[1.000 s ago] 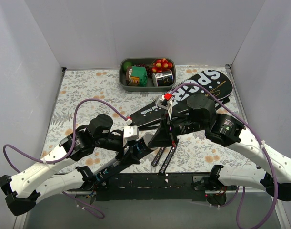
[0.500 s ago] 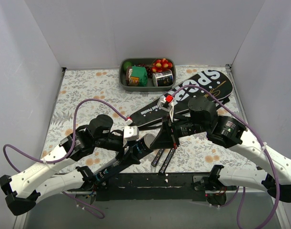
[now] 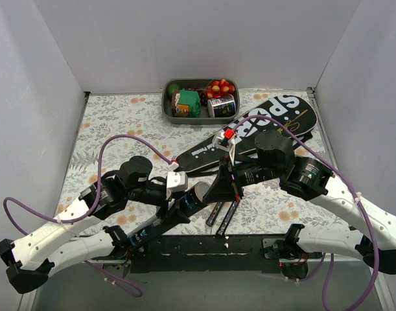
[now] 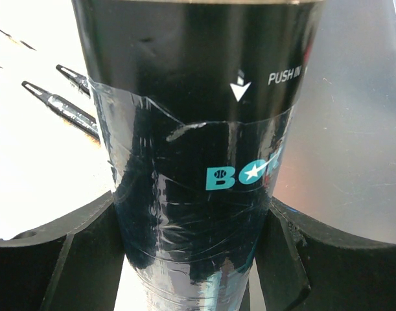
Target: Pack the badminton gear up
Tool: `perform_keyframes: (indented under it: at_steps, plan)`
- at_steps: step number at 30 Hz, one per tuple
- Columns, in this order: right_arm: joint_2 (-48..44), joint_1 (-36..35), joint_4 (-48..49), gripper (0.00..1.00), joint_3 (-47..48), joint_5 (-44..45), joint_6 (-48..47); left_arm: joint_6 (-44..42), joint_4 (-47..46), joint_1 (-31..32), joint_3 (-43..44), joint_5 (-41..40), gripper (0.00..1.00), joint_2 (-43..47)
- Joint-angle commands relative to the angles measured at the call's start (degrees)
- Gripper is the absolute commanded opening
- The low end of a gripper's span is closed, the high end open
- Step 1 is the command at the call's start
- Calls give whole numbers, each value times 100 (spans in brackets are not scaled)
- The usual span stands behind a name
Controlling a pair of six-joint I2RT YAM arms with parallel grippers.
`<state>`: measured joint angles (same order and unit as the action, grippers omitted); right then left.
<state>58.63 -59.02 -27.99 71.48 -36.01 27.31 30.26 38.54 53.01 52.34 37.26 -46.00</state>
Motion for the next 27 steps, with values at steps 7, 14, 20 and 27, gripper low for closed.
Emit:
perform_keyframes:
  at_steps: [7,14,20,27]
  plan:
    - [298,-92,162,1,190,-47,-103,15,-145,34,-13,71,28,153]
    - [298,-109,197,1,173,-82,-129,15,-163,25,-30,45,28,170]
    - [228,-153,680,1,-265,-292,99,15,-189,33,-57,36,28,170]
    - [254,-232,918,34,-600,-336,231,6,-181,34,-39,36,28,144]
